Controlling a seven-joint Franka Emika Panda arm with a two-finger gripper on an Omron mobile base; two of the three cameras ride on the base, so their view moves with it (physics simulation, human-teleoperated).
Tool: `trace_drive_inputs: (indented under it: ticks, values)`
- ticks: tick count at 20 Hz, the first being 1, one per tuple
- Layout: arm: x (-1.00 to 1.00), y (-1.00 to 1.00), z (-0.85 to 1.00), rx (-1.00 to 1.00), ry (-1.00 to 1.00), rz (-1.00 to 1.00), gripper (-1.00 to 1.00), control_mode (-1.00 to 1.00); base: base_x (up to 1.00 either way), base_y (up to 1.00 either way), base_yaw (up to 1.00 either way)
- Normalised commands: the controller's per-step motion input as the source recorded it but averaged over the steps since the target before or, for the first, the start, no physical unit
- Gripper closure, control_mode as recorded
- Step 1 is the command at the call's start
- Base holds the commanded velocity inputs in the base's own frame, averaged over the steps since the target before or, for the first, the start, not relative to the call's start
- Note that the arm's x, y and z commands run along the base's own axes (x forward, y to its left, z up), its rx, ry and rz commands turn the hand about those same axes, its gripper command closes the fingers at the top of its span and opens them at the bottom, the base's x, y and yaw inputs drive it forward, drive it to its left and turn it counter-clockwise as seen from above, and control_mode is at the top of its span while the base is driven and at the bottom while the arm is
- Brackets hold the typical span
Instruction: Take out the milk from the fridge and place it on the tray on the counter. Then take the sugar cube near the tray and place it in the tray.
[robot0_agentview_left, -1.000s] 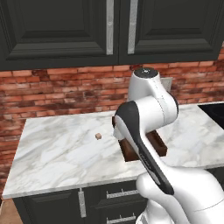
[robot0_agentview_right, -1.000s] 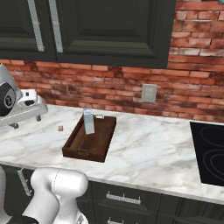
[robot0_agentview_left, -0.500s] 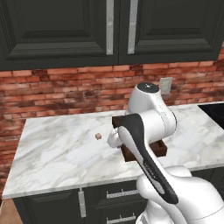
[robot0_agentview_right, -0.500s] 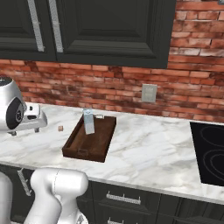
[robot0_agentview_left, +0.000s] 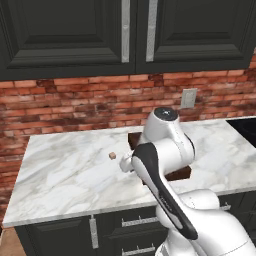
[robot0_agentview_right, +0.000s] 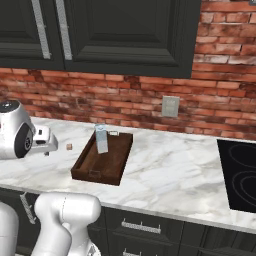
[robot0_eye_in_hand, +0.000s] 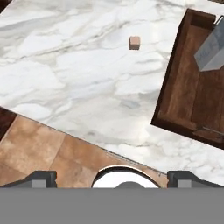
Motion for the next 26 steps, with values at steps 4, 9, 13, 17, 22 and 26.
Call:
trace_drive_inputs:
  ticks: [4, 9, 13, 17, 22, 26]
  values:
    - [0.42, 0.04, -0.2, -0.04, 0.0, -0.11, -1.0, -1.0, 0.0, 0.0, 0.0]
    - [0.44, 0.16, -0.16, -0.01, 0.0, -0.11, -1.0, -1.0, 0.0, 0.0, 0.0]
    - [0.53, 0.12, -0.14, 0.0, 0.0, -0.08, -1.0, -1.0, 0.0, 0.0, 0.0]
    - [0.44, 0.01, -0.18, 0.0, 0.0, -0.03, -1.0, -1.0, 0.0, 0.0, 0.0]
    - [0.45, 0.0, -0.26, 0.0, 0.0, 0.0, -1.0, -1.0, 0.0, 0.0, 0.0]
    - [0.39, 0.0, -0.35, 0.0, 0.0, 0.0, -1.0, -1.0, 0.0, 0.0, 0.0]
